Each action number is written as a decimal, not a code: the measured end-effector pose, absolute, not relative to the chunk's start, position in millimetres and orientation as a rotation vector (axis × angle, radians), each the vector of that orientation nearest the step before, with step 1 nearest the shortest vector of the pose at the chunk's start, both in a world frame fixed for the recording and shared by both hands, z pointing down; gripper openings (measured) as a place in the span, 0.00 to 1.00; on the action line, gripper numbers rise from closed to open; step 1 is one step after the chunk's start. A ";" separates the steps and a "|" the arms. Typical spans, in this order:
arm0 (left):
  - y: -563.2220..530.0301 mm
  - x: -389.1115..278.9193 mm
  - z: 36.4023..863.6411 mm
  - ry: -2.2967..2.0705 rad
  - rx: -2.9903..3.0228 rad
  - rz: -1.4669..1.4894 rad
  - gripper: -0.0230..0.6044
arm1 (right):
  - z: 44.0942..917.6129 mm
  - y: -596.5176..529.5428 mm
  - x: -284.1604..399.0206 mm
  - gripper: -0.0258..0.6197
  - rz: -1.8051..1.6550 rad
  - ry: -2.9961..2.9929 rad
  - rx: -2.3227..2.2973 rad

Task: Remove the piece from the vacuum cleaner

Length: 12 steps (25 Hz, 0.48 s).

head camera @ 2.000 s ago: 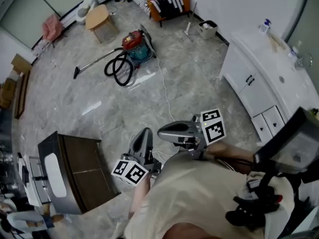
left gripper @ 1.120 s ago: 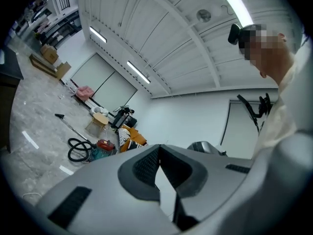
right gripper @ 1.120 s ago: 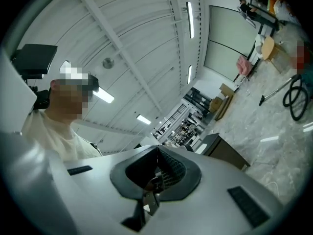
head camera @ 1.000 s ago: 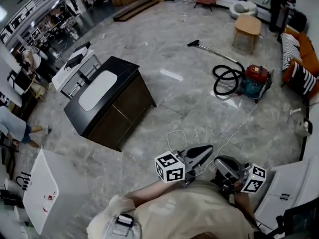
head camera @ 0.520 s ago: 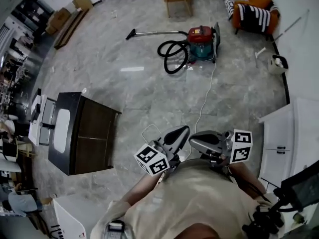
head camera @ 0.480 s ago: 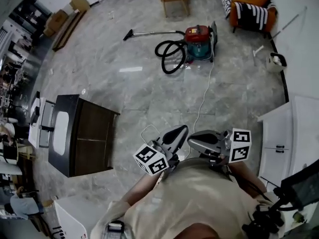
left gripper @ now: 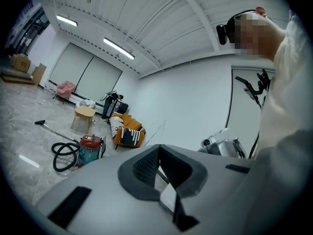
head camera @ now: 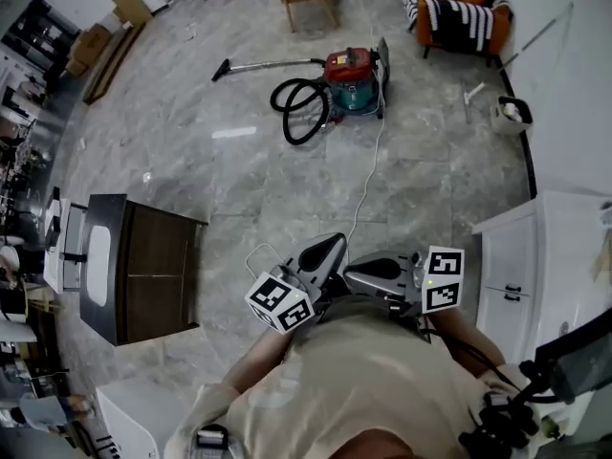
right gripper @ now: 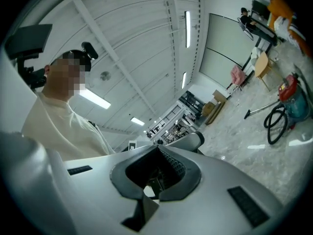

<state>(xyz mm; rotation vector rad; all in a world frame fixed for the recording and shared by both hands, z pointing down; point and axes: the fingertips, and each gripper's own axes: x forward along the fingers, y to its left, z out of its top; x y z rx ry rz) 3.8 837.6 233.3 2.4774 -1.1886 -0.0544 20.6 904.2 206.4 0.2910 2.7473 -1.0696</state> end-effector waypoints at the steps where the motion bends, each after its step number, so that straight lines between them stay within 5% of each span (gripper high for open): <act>1: 834.5 7.4 232.8 -1.193 2.489 -0.045 0.04 | 208.4 903.5 22.0 0.04 -1.044 2.776 0.294; 12: 819.0 47.9 227.2 -1.078 2.673 0.148 0.04 | 205.8 877.8 44.2 0.04 -0.897 2.858 0.134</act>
